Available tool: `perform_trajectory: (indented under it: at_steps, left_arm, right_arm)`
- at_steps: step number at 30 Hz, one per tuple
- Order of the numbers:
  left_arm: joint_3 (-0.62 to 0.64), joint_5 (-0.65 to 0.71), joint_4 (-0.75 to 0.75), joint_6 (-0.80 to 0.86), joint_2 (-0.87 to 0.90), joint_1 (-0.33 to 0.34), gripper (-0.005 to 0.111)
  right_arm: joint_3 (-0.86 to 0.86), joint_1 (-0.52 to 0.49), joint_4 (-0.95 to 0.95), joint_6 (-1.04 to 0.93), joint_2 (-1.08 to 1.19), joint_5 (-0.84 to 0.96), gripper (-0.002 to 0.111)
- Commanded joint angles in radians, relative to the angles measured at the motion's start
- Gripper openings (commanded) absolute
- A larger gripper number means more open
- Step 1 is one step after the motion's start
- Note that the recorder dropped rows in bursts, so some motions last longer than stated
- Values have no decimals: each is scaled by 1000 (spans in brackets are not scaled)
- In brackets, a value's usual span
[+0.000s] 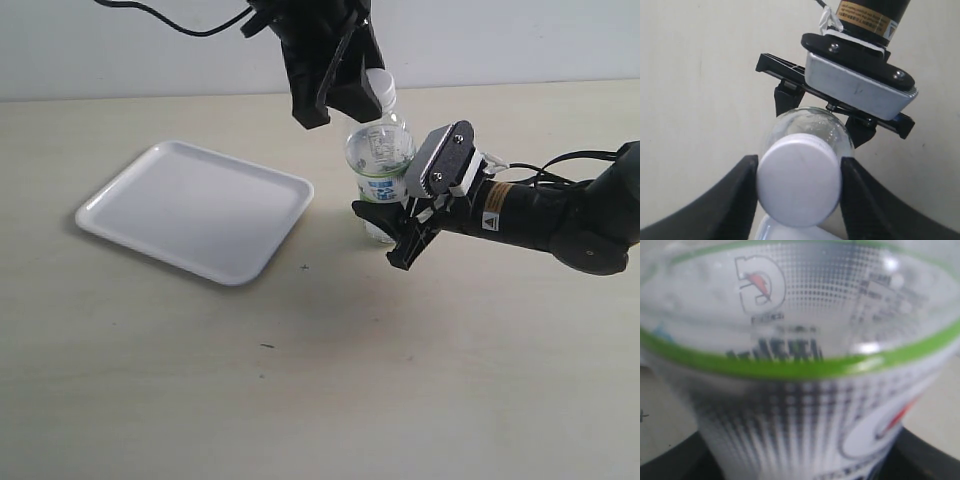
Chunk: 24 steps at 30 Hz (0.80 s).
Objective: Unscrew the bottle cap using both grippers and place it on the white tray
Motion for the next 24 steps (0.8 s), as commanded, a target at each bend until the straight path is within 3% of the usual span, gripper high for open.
perform_trajectory:
  at_steps: [1,7,10,24]
  left_arm:
    - [-6,-14,-24,-217,-12,-17,0]
    - [-6,-46,-7,-652,-12,-36,0]
    - [-6,-44,19,-759,-12,-38,0]
    - [-6,-28,50,-804,-12,-38,3]
  right_arm:
    - [0,1,8,-8,4,81,0]
    - [0,1,8,-8,4,81,0]
    - [0,1,8,-8,4,81,0]
    - [0,1,7,6,4,81,0]
